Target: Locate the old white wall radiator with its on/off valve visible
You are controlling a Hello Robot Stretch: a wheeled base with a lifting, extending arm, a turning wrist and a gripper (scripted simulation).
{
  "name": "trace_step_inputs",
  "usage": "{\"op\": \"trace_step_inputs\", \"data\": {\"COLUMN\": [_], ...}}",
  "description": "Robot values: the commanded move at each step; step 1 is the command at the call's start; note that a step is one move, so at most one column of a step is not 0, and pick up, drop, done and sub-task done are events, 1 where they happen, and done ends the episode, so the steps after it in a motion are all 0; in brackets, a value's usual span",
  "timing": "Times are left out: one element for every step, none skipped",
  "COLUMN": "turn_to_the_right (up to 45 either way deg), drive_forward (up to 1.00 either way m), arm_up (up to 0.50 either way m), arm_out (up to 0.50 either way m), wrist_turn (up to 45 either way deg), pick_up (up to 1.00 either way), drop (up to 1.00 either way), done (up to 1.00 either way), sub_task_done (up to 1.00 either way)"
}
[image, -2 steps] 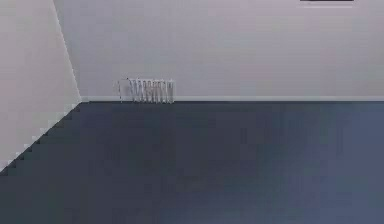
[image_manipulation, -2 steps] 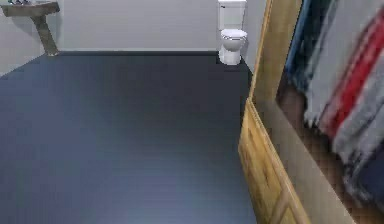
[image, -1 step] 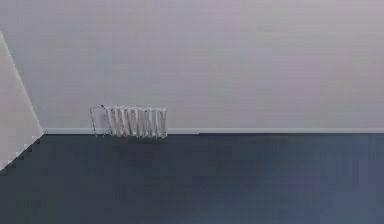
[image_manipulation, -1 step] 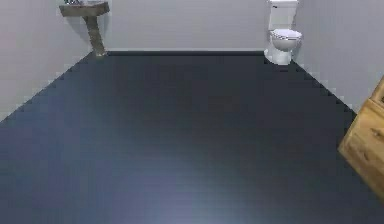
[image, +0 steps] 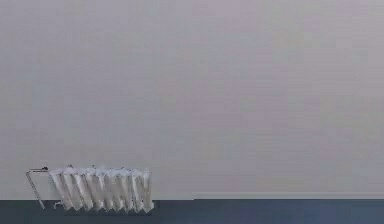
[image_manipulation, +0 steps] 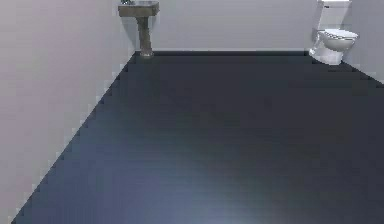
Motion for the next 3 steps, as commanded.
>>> {"op": "trace_step_inputs", "data": {"turn_to_the_right": [0.0,-39.0,0.0], "drive_forward": [0.25,0.0,0.0], "arm_up": [0.0,0.0,0.0], "arm_out": [0.0,0.0,0.0], "wrist_turn": [0.0,0.0,0.0], "pick_up": [0.0,0.0,0.0], "drop": [0.0,0.0,0.0], "done": [0.0,0.0,1.0], "sub_task_done": [0.0,0.0,0.0]}}
